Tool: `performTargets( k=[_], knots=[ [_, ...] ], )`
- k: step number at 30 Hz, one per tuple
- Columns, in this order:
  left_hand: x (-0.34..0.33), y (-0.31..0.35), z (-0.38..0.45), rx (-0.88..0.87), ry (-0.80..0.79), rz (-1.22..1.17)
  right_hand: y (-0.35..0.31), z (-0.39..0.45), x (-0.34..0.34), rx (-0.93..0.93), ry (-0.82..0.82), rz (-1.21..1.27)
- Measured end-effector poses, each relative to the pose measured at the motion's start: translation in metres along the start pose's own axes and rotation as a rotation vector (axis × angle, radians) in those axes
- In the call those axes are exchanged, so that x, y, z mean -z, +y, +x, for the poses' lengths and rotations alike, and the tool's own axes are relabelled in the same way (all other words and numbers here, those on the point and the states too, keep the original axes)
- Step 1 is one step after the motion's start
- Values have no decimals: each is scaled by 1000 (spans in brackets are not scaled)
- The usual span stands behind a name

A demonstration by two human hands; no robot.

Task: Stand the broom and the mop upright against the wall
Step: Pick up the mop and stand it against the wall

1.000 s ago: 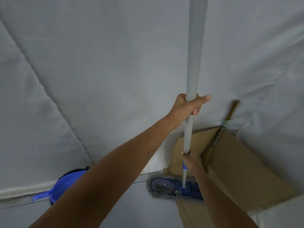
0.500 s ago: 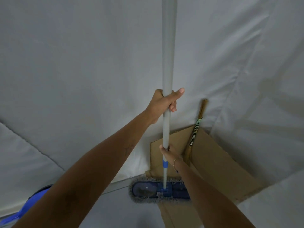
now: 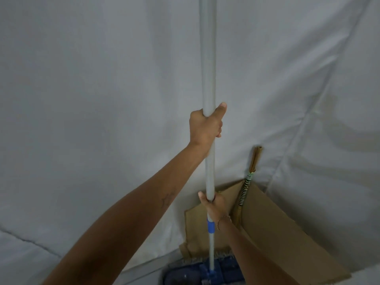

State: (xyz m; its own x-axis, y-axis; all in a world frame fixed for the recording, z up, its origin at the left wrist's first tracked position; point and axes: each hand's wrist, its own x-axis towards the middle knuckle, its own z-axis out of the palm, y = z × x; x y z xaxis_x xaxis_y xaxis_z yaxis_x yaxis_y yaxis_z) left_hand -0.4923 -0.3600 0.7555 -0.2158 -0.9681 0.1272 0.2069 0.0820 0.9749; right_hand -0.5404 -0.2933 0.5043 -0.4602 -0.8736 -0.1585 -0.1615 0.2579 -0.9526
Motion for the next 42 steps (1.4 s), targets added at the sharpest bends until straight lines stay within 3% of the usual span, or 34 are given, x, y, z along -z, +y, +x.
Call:
performTargets(
  k=[9, 21, 32, 42],
  knots=[
    [-41, 2, 74, 1, 26, 22, -20, 72, 33, -10, -20, -38],
    [-106, 2, 87, -8, 137, 168, -22, 118, 75, -20, -88, 8],
    [-81, -26, 130, 11, 282, 174, -12, 151, 52, -40, -229, -16],
    [-65, -58, 163, 68, 137, 133, 1, 173, 39, -146, -180, -15]
  ],
)
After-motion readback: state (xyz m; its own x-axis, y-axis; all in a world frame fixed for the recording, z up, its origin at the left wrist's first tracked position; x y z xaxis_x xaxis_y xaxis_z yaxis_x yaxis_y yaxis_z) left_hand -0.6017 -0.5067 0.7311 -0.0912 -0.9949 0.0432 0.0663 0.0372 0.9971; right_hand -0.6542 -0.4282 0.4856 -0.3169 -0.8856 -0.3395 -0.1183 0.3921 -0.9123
